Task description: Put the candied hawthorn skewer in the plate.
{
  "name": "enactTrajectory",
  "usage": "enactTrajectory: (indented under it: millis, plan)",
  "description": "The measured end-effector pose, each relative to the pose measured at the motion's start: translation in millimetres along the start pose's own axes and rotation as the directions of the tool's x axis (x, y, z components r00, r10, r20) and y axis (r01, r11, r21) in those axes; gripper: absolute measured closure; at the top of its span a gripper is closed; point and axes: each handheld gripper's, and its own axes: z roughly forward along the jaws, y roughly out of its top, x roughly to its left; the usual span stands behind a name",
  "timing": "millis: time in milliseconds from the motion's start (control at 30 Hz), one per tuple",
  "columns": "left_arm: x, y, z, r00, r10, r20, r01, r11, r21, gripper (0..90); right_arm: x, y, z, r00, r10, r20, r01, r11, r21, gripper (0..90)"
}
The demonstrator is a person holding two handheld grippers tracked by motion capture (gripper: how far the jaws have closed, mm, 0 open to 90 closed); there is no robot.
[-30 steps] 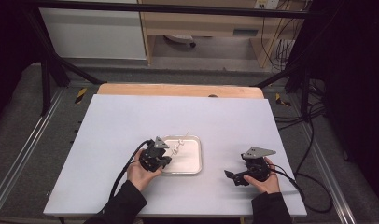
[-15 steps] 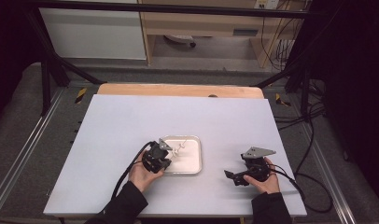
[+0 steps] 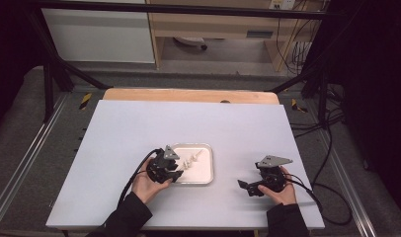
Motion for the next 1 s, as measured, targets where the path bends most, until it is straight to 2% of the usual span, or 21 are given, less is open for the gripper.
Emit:
enactTrajectory:
  millis: [133,233,433,533,733,867,1000]
  plan:
    - [4.1,-2.1,-8.1,0.9998,0.003,0.017,-0.003,0.9998,-0.018,54.7,-0.8,0.2,-0.9,1.0000,-0.002,0.002,0.002,1.000,-0.004,1.1]
    - [7.6,-4.6,-13.7,1.0000,0.003,-0.004,-0.003,0.9999,-0.010,47.7,-0.5,0.3,-1.2,1.0000,0.002,0.001,-0.002,1.000,-0.007,1.1]
    - [17.4,-16.2,-24.6,0.9999,0.001,-0.010,-0.002,0.9999,-0.016,33.7,-0.8,0.6,-1.7,1.0000,0.005,-0.001,-0.005,1.000,-0.010,1.0]
    - [23.1,-24.7,-31.4,0.9999,-0.010,0.009,0.011,0.9994,-0.032,27.0,-0.9,0.5,-1.7,0.9999,0.010,-0.003,-0.010,1.000,-0.011,0.9]
    - [33.4,-44.8,-43.6,0.9995,-0.030,-0.006,0.030,0.9981,-0.054,15.5,-1.3,0.3,-2.0,0.9999,0.014,-0.005,-0.014,1.000,-0.011,0.9]
    - [40.0,-61.8,-47.6,0.9990,-0.039,-0.021,0.038,0.9979,-0.052,11.1,-1.5,0.2,-2.4,0.9998,0.018,-0.006,-0.018,1.000,-0.009,0.8]
    - [46.9,-76.6,-52.1,0.9967,-0.078,-0.024,0.076,0.9937,-0.082,9.2,-2.1,-0.6,-2.2,0.9997,0.023,-0.006,-0.023,1.000,-0.007,0.8]
